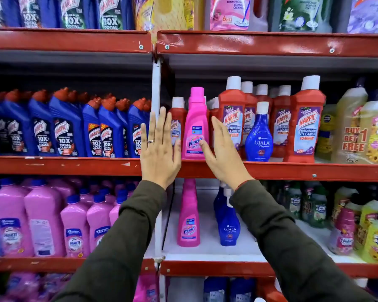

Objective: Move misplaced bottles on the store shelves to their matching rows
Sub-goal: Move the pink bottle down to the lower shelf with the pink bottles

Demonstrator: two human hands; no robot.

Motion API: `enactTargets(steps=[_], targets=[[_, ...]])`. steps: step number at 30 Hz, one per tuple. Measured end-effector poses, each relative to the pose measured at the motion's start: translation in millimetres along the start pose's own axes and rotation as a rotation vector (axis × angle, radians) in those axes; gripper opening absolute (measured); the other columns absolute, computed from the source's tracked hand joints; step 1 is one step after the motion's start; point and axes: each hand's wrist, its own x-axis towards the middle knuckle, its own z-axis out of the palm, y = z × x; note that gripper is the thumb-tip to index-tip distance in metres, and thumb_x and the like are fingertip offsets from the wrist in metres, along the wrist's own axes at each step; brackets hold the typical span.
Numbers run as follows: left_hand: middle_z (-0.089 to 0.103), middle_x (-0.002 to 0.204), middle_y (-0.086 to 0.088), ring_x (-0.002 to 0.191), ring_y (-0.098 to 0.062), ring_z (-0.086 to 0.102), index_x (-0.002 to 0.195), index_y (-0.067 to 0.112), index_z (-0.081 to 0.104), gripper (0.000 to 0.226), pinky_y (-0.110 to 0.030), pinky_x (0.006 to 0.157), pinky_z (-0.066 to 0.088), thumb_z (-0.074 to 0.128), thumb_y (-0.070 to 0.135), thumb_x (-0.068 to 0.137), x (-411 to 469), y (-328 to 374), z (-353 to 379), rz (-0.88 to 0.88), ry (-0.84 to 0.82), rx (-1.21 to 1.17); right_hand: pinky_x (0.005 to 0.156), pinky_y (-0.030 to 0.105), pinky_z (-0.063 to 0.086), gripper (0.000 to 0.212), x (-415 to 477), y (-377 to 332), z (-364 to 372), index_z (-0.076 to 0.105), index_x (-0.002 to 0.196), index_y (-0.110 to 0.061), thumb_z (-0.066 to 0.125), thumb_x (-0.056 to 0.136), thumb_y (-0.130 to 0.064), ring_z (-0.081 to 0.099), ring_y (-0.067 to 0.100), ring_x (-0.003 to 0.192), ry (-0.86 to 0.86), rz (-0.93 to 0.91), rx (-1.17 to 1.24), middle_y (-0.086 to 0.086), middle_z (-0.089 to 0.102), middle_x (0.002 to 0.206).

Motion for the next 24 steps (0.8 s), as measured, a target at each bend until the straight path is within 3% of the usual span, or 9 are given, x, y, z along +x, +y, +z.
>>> enactTargets(steps=[6, 8, 10, 12, 15, 19, 24], targets=[[0.009, 0.166, -0.003, 0.154, -0.021, 0.003, 0.156, 0.011, 0.015, 0.061, -0.038, 0.126, -0.002, 0.03, 0.03, 0.1, -25.1, -31.5, 19.8, -0.037, -0.071, 0.017, 0.114, 0.016, 0.007, 0.069, 15.0, -2.1, 17.6, 0.009, 0.159, -0.004, 0.046, 0.104, -0.025, 0.014, 0.022, 0.156, -0.128, 0.214, 0.147, 0.013, 0.016, 0.167], [0.009, 0.166, -0.003, 0.154, -0.021, 0.003, 0.156, 0.011, 0.015, 0.06, -0.038, 0.126, -0.002, 0.027, 0.03, 0.101, -31.1, -38.3, 25.9, -0.035, -0.088, 0.01, 0.12, 0.022, 0.01, 0.067, 20.9, -2.0, 18.3, 0.011, 0.159, -0.004, 0.045, 0.105, -0.025, 0.018, 0.023, 0.155, -0.14, 0.255, 0.183, 0.013, 0.02, 0.166], [0.009, 0.166, -0.003, 0.154, -0.02, 0.003, 0.156, 0.011, 0.014, 0.059, -0.039, 0.127, 0.003, 0.024, 0.032, 0.101, -37.1, -40.9, 31.9, -0.035, -0.113, -0.01, 0.126, 0.035, 0.02, 0.065, 24.8, -1.8, 19.0, 0.017, 0.158, -0.004, 0.046, 0.104, -0.023, 0.028, 0.025, 0.152, -0.137, 0.292, 0.23, 0.014, 0.029, 0.163], [0.01, 0.166, -0.003, 0.154, -0.018, 0.004, 0.156, 0.011, 0.013, 0.059, -0.04, 0.126, 0.007, 0.02, 0.033, 0.102, -40.1, -40.7, 35.7, -0.033, -0.131, -0.012, 0.118, 0.041, 0.038, 0.059, 26.7, -1.6, 19.0, 0.026, 0.154, -0.007, 0.049, 0.103, -0.021, 0.046, 0.025, 0.14, -0.128, 0.342, 0.309, 0.014, 0.045, 0.154], [0.01, 0.166, -0.004, 0.154, -0.018, 0.005, 0.156, 0.01, 0.013, 0.059, -0.041, 0.126, 0.01, 0.019, 0.034, 0.103, -42.0, -41.3, 40.5, -0.037, -0.144, 0.013, 0.101, 0.031, 0.05, 0.05, 27.3, -1.5, 17.2, 0.033, 0.149, -0.009, 0.051, 0.103, -0.018, 0.059, 0.022, 0.123, -0.158, 0.39, 0.392, 0.012, 0.055, 0.142], [0.01, 0.165, -0.006, 0.153, -0.02, 0.007, 0.156, 0.008, 0.014, 0.059, -0.043, 0.124, 0.016, 0.017, 0.032, 0.103, -43.6, -43.4, 42.0, -0.021, -0.144, 0.04, 0.104, 0.039, 0.052, 0.054, 28.4, 1.0, 16.0, 0.035, 0.148, -0.008, 0.057, 0.1, -0.019, 0.06, 0.02, 0.121, -0.154, 0.4, 0.457, 0.01, 0.056, 0.141], [0.01, 0.165, -0.006, 0.153, -0.021, 0.007, 0.156, 0.007, 0.014, 0.06, -0.042, 0.125, 0.016, 0.012, 0.034, 0.102, -44.2, -43.5, 43.2, -0.017, -0.148, 0.047, 0.101, 0.037, 0.054, 0.054, 26.1, 0.4, 14.4, 0.038, 0.146, -0.008, 0.061, 0.098, -0.016, 0.058, 0.014, 0.116, -0.118, 0.388, 0.533, 0.011, 0.056, 0.14]])
